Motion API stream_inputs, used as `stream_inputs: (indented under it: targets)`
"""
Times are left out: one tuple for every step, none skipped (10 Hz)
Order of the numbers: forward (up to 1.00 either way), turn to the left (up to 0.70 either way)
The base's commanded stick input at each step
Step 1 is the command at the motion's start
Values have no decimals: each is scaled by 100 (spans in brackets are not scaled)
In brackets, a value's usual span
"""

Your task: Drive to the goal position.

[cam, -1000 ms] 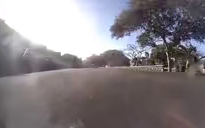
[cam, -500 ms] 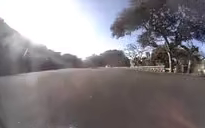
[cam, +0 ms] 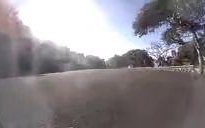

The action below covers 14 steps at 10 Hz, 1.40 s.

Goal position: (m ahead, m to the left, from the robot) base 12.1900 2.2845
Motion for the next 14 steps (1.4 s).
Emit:
stream_inputs:
  targets:
    - [70,0]
    - [70,0]
    - [70,0]
    - [70,0]
    - [70,0]
    - [70,0]
    - [70,0]
    - [70,0]
    - [64,0]
    - [56,0]
    - [50,0]
    - [50,0]
    - [50,0]
    - [50,0]
